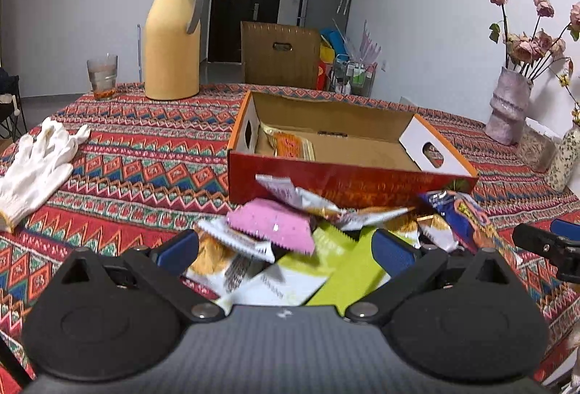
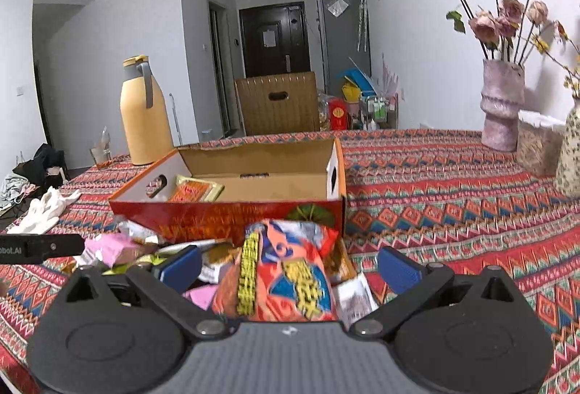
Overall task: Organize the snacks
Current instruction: 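Withdraw both grippers from the box back toward the snack pile, then grasp the red-and-blue chip bag with the right gripper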
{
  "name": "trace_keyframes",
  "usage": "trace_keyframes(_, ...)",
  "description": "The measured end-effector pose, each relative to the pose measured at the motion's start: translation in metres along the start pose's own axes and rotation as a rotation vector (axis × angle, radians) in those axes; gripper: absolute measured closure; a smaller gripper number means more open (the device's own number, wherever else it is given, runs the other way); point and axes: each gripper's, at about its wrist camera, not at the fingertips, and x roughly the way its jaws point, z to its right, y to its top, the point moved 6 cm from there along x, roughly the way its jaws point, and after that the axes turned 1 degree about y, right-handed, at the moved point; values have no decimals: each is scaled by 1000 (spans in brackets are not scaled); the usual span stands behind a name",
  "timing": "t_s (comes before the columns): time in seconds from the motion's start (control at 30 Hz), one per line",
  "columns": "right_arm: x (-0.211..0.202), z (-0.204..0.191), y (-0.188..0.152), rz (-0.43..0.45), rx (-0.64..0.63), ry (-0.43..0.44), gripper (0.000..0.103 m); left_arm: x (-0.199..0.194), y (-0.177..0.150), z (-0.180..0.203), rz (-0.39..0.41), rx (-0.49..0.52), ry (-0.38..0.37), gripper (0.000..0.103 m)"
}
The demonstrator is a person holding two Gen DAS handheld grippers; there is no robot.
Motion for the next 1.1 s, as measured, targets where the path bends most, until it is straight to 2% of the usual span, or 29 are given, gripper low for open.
trace_keyframes(0.7,2,-1,-12,-19,4,4,0,1,-11,0,-2,-13,-35,0)
trace_keyframes(0.93,31,-12,-1,-64,10,26,0,6,-13,-3,-19,-26,-31,0)
trace_keyframes(1.1,56,-10,-1,-118,66,44,8,10,-15,-9,-29,-37,-32,0)
